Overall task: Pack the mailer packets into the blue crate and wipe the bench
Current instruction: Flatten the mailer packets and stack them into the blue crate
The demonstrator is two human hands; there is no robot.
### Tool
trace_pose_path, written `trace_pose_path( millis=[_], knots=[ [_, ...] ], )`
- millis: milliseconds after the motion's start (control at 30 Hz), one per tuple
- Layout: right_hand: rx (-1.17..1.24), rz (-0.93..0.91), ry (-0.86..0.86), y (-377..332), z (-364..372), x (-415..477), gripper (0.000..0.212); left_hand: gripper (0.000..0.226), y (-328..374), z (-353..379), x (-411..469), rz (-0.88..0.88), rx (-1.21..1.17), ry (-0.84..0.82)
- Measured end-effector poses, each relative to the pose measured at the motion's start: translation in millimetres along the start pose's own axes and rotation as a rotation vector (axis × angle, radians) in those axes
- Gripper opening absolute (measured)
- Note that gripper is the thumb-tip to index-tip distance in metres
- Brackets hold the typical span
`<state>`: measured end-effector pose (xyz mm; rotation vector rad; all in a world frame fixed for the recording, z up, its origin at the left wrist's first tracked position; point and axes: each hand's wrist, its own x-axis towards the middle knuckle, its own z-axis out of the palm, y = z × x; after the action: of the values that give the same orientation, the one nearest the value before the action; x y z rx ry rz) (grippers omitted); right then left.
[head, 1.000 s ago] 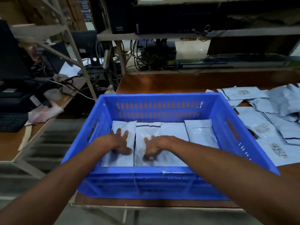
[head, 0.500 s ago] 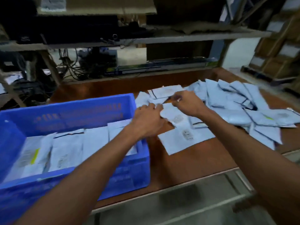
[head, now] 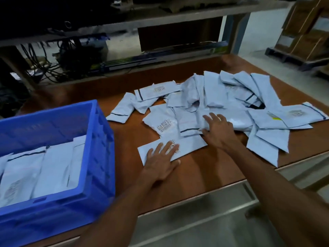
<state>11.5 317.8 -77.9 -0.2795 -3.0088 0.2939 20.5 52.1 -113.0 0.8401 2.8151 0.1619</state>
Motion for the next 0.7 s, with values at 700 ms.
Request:
trace_pose_path(
  millis=[700],
  knots=[
    [0.305,-0.099,0.149,-41.7,12.2,-116.6,0.04,0.077,-3.1,24.0,-56.3,-0.272,0.004,0.305]
  ],
)
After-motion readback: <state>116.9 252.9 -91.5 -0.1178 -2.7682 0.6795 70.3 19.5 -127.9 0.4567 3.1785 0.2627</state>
